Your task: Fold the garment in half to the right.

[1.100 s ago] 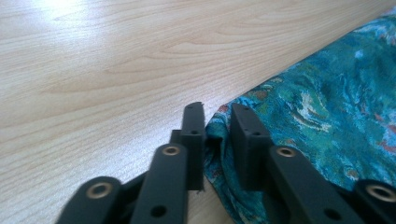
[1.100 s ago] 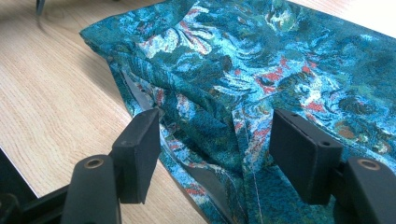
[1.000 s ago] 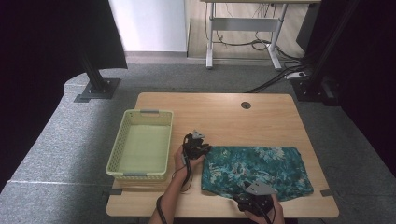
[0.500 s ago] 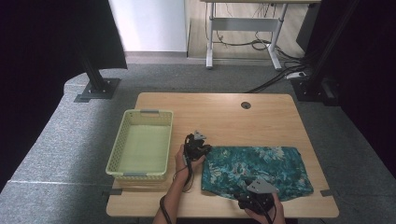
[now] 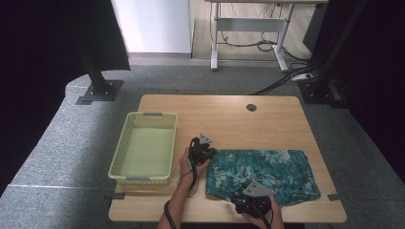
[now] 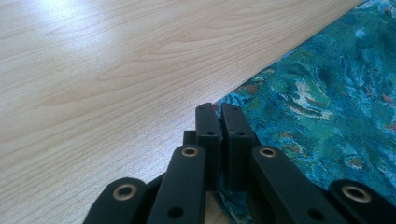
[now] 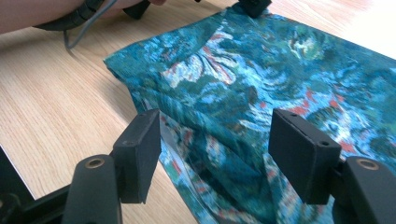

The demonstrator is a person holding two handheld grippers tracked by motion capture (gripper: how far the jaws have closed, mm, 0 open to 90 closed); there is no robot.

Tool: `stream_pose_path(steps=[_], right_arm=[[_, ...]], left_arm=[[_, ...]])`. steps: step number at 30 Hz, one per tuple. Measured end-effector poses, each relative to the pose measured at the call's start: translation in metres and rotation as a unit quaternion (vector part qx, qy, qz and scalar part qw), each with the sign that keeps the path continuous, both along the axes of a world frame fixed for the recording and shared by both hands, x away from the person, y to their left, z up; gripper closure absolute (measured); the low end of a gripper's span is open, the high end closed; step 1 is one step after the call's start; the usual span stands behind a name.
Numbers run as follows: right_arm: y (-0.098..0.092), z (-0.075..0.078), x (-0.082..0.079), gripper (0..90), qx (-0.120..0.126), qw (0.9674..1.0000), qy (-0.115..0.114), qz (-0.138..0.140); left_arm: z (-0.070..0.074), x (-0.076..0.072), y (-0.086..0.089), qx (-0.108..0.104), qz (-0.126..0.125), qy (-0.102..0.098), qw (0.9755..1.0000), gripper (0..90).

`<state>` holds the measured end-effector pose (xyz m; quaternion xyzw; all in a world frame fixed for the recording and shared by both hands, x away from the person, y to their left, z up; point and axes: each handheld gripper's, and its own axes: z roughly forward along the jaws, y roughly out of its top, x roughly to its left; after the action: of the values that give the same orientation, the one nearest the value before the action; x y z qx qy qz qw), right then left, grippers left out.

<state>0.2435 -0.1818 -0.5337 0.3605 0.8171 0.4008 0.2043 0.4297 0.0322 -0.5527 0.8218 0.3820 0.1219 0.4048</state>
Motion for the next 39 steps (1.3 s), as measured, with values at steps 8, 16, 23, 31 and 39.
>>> stream_pose_path(steps=[8,16,23,31,39], right_arm=[[0.018,0.002,0.009,33.8,0.003,0.9998,0.005,0.016],[0.028,0.0,0.015,33.7,0.006,0.9996,0.013,0.024],[0.033,0.0,0.019,33.6,0.012,0.9995,0.018,0.025],[0.044,0.0,0.025,33.3,0.011,0.9994,0.019,0.027],[0.057,-0.003,0.029,30.7,0.002,0.9994,0.022,0.028]], left_arm=[[0.0,0.0,0.0,0.0,0.0,0.0,1.0,86.7],[0.0,0.0,0.001,0.0,-0.001,0.001,1.0,86.5],[0.0,0.0,0.001,-0.001,0.0,0.003,1.0,86.6],[0.0,0.001,0.002,-0.007,0.0,0.008,0.9999,86.7],[0.0,0.001,0.003,-0.006,0.0,0.007,1.0,86.7]])
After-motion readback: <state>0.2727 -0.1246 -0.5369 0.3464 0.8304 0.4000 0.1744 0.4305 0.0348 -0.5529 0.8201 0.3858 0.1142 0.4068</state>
